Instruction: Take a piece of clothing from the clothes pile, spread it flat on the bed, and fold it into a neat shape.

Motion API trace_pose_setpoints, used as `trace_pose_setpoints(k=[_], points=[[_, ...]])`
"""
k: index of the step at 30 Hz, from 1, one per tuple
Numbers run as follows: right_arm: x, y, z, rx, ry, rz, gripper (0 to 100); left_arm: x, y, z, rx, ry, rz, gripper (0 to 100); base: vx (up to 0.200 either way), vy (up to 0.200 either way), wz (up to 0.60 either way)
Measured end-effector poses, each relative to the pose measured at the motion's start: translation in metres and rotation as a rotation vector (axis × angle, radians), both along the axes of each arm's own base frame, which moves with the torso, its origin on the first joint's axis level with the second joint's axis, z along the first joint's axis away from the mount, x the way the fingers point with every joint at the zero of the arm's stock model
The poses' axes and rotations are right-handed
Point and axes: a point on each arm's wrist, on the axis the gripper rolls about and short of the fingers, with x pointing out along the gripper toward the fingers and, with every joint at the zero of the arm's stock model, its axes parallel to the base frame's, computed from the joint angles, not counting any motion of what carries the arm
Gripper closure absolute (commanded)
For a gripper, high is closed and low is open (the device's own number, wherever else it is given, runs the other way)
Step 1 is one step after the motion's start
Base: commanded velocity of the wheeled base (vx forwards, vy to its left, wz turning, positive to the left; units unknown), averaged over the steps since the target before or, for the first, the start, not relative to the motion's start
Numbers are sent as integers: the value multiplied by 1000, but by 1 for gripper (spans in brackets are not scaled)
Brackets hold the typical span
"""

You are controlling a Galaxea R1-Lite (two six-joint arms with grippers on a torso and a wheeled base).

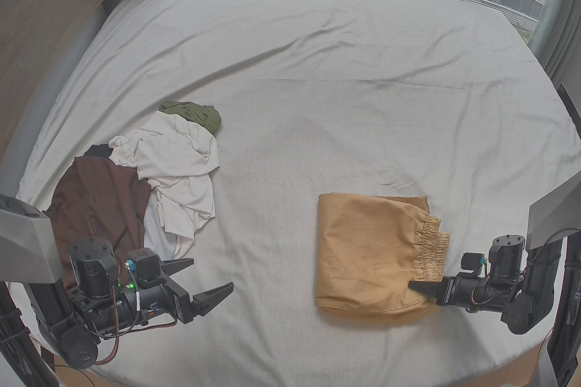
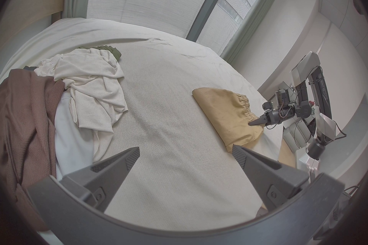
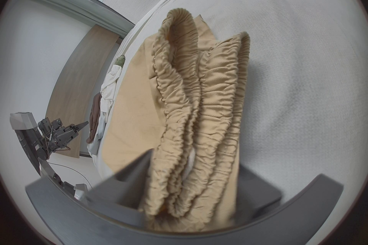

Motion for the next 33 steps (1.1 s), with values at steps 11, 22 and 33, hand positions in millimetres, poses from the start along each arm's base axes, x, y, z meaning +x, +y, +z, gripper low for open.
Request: trace_pose_setpoints(k=[11,22,33], points=[[-5,14,25,130,-18,66,100,-1,0,1,-3,-1,0,0,0,0,0],[-20,52,84,308,-147,223,100,-1,0,4,-13,-15,-1,0,0,0,0],[-20,89,117,391,-268,363,100,-5,1,13,-60,-18,-5,0,0,0,0]])
